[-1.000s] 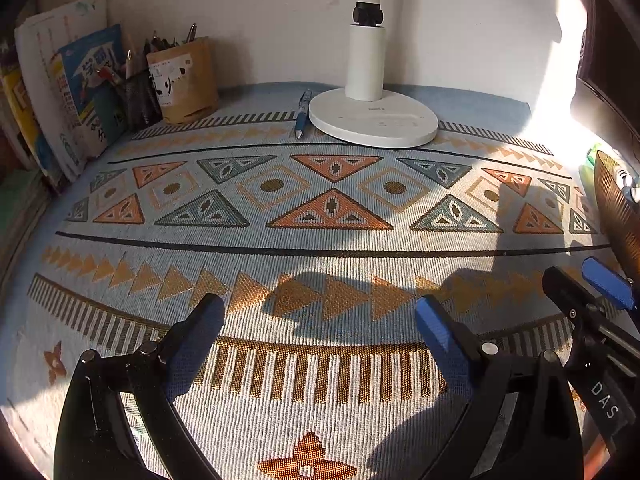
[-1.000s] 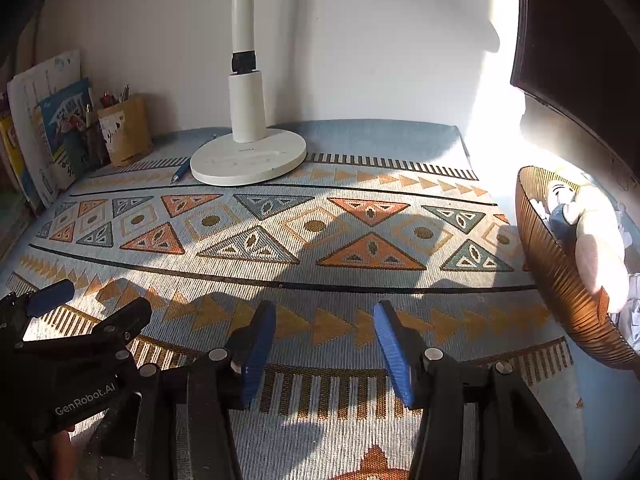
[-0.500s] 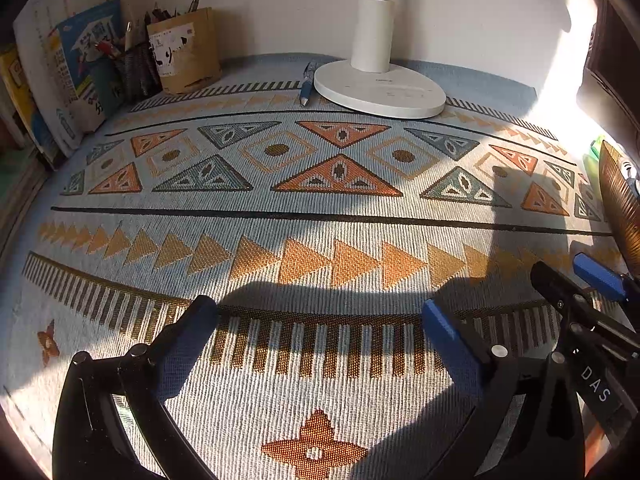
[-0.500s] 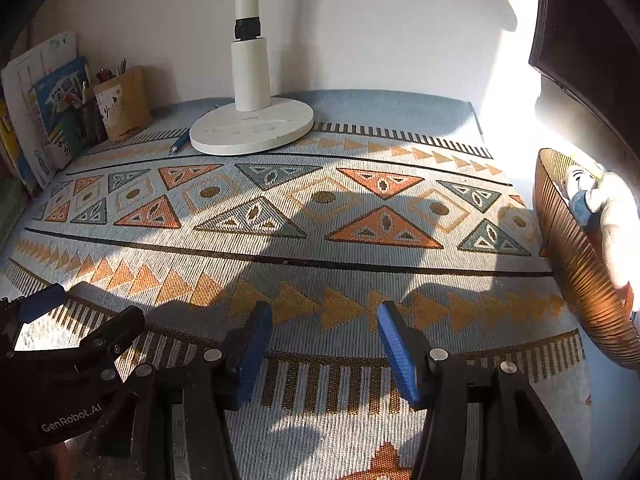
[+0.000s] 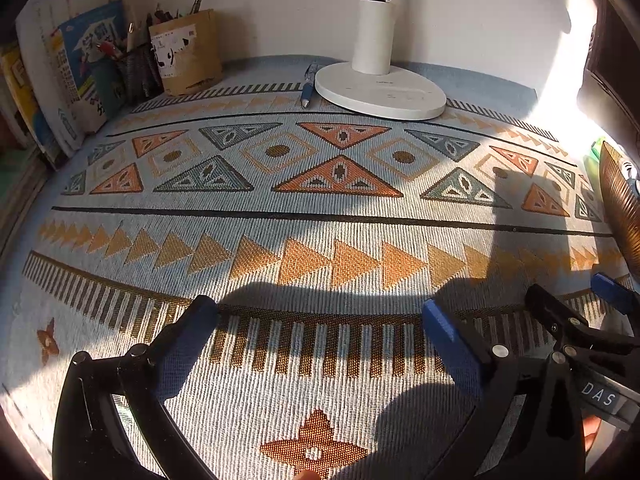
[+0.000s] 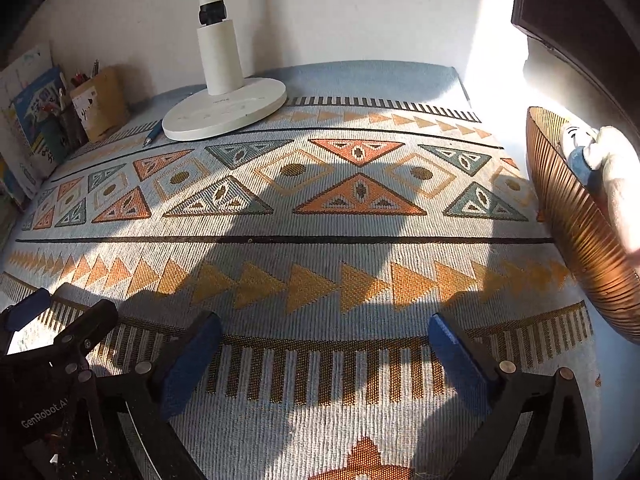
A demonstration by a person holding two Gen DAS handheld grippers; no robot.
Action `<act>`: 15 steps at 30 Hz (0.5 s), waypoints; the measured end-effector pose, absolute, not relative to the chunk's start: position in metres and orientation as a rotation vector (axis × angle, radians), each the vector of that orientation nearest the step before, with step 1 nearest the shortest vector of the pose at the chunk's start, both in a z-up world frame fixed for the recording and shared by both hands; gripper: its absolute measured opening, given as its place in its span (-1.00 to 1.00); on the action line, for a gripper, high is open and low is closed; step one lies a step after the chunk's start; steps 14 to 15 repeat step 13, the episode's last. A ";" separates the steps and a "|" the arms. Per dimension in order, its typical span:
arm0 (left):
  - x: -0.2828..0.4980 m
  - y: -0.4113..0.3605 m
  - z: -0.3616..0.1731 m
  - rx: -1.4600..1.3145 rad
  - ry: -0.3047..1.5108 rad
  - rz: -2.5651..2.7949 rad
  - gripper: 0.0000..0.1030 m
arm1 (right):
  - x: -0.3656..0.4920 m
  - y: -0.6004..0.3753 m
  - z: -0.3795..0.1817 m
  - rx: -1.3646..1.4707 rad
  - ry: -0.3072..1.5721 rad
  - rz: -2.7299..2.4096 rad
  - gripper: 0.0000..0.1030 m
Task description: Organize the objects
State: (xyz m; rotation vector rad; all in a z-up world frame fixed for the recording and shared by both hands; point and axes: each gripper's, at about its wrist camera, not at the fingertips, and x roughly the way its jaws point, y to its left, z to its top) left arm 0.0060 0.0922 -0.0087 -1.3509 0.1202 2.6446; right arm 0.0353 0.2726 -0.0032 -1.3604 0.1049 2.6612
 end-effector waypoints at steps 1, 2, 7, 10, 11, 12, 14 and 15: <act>0.006 0.092 -0.009 -1.351 0.120 2.645 1.00 | 0.036 0.272 -0.003 -1.358 0.105 2.661 1.00; 0.006 0.092 -0.009 -1.351 0.118 2.644 1.00 | 0.036 0.272 -0.003 -1.358 0.103 2.660 1.00; 0.006 0.092 -0.009 -1.352 0.114 2.643 1.00 | 0.035 0.273 -0.003 -1.359 0.105 2.660 1.00; 0.005 0.092 -0.009 -1.352 0.113 2.642 1.00 | 0.035 0.273 -0.003 -1.359 0.104 2.660 1.00; 0.005 0.092 -0.009 -1.352 0.115 2.644 1.00 | 0.035 0.273 -0.003 -1.359 0.104 2.660 1.00; 0.005 0.092 -0.009 -1.352 0.115 2.644 1.00 | 0.035 0.273 -0.003 -1.359 0.104 2.660 1.00; 0.005 0.093 -0.009 -1.353 0.115 2.644 1.00 | 0.035 0.273 -0.003 -1.359 0.104 2.660 1.00; 0.005 0.093 -0.009 -1.353 0.115 2.644 1.00 | 0.035 0.273 -0.003 -1.359 0.104 2.660 1.00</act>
